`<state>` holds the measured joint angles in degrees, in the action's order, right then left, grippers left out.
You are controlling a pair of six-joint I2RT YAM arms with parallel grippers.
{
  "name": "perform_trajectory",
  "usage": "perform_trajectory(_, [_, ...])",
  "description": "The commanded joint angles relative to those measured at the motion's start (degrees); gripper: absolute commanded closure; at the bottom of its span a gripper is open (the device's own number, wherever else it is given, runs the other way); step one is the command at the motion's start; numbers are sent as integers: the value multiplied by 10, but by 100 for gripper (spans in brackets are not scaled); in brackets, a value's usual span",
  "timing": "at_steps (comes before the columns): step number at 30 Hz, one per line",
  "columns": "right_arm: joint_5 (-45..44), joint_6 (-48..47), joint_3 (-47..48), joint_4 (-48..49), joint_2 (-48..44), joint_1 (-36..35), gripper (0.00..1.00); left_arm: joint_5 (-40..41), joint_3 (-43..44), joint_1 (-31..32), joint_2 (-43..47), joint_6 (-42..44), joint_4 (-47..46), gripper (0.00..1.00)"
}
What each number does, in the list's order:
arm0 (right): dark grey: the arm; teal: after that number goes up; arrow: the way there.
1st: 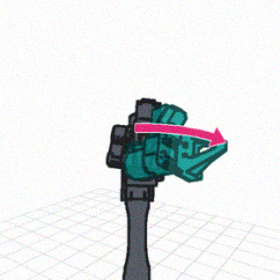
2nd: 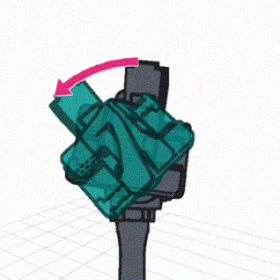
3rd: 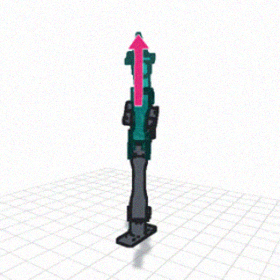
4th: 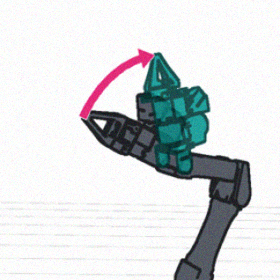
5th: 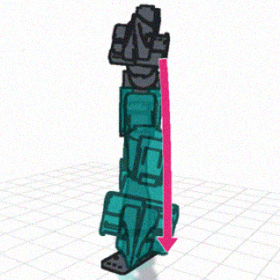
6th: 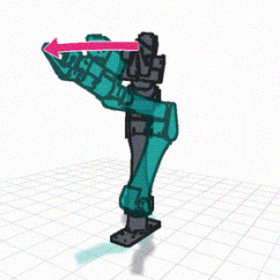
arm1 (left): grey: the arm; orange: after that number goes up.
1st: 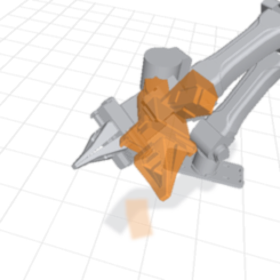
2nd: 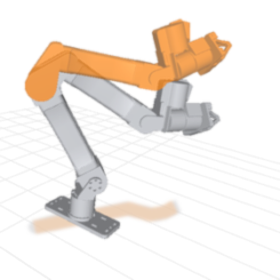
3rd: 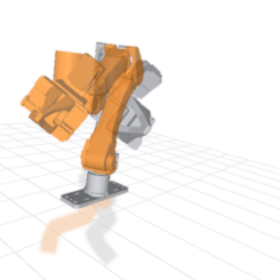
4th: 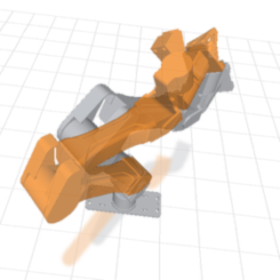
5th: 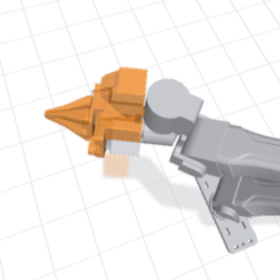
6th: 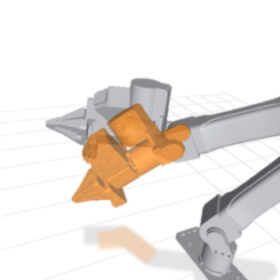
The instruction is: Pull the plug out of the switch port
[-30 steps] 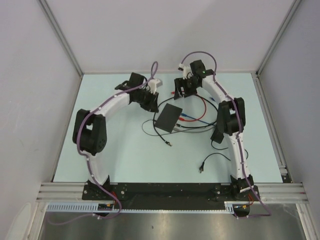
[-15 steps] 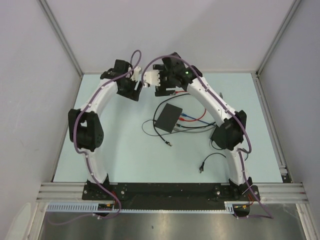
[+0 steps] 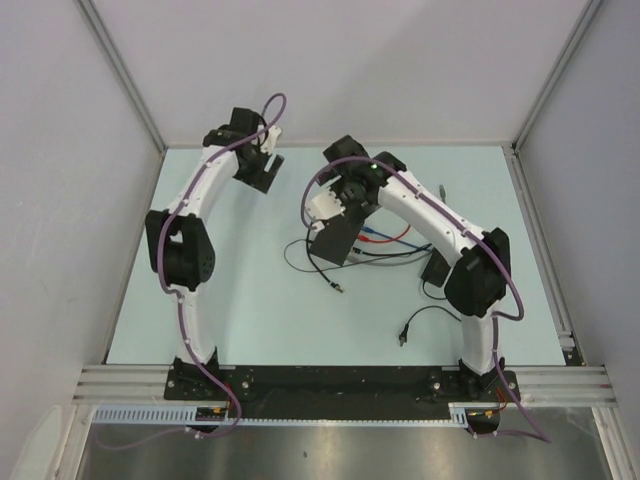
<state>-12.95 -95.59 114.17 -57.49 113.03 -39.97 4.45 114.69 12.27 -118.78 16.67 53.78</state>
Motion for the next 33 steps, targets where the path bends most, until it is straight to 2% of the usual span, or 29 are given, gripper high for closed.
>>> perform_trajectory(1, [33,154,-21,29,-22,30,4,-82,-65,4,53,-8,-55,8])
perform_trajectory(3, [67,257,-9,36,9,51,5,-112,-109,6,72,-8,-120,7])
perform_trajectory(4, [111,310,6,34,23,72,5,-119,-125,6,92,-18,-150,8])
perform_trajectory(5, [134,422,42,32,36,84,5,-139,-141,6,101,-23,-175,8])
perform_trajectory(6, [163,472,70,23,67,95,5,-150,-173,7,110,-29,-222,8])
perform_trajectory(7, [221,517,100,-6,83,109,5,-163,-188,7,128,-42,-245,8])
perform_trajectory(8, [261,609,162,-20,98,141,6,-194,-202,7,134,-45,-263,9])
perform_trajectory(9, [346,650,185,-30,126,164,6,-216,-222,9,144,-46,-289,10])
perform_trajectory(10, [390,695,200,-27,136,184,7,-232,-233,10,148,-49,-299,12])
perform_trajectory(12, [496,797,206,-5,154,245,11,-282,-260,14,154,-57,-324,15])
perform_trajectory(16, [578,930,172,84,198,313,16,-374,-271,33,139,-55,-319,26])
perform_trajectory(20, [600,945,135,103,202,334,17,-435,-230,57,89,-46,-276,50])
perform_trajectory(21, [611,932,126,100,200,333,18,-456,-228,64,74,-51,-279,63])
perform_trajectory(23, [618,894,99,79,201,331,21,-465,-236,68,68,-61,-304,79])
perform_trajectory(24, [624,880,94,64,204,328,23,-459,-244,74,65,-49,-307,94])
perform_trajectory(25, [625,858,86,59,207,326,27,-454,-246,76,63,-42,-309,99])
perform_trajectory(33, [648,791,70,13,247,312,38,-441,-224,102,20,-12,-262,100])
